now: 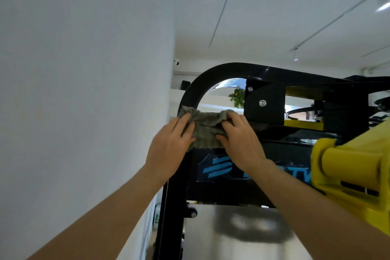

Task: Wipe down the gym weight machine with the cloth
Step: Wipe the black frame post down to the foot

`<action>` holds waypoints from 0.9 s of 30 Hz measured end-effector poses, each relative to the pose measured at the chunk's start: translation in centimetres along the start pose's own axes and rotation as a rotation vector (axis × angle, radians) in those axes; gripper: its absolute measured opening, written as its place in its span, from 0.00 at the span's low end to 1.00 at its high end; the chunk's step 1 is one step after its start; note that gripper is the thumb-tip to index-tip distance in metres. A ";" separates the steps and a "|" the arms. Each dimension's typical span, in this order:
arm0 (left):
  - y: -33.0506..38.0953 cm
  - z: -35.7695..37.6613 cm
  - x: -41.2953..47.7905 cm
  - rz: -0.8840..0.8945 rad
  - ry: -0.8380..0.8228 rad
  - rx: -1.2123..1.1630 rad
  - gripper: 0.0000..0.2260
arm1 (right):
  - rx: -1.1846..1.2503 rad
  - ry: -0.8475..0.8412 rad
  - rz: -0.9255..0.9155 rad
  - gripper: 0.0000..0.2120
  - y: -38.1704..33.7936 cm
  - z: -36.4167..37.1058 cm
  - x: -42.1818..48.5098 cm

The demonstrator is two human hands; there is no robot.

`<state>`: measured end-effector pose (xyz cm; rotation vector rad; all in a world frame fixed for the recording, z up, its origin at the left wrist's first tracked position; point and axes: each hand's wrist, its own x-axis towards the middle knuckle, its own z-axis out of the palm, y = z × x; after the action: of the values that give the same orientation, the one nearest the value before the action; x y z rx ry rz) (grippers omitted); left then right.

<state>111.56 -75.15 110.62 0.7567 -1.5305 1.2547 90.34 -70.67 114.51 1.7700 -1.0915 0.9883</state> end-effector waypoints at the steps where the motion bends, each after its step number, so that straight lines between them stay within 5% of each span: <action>1: -0.2 -0.2 -0.6 -0.047 0.012 -0.027 0.19 | 0.021 -0.012 -0.039 0.19 -0.6 0.1 0.4; 7: -1.1 -1.1 -3.5 -0.437 -0.069 -0.434 0.23 | 0.021 -0.039 -0.326 0.24 -3.3 1.0 3.0; 14: -1.2 -2.5 -1.5 -0.870 -0.147 -0.960 0.14 | -0.160 -0.154 -0.493 0.31 -3.4 0.0 8.9; 18: -0.8 -2.5 0.1 -0.901 -0.112 -1.135 0.19 | -0.277 -0.214 -0.550 0.30 -3.0 -1.5 11.7; 27: 0.1 -1.3 -2.9 -0.834 -0.200 -1.021 0.25 | -0.312 -0.216 -0.648 0.27 -3.8 -0.7 8.7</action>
<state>112.79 -74.16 107.85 0.6854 -1.4957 -0.2488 96.48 -71.47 121.74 1.8102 -0.6666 0.2256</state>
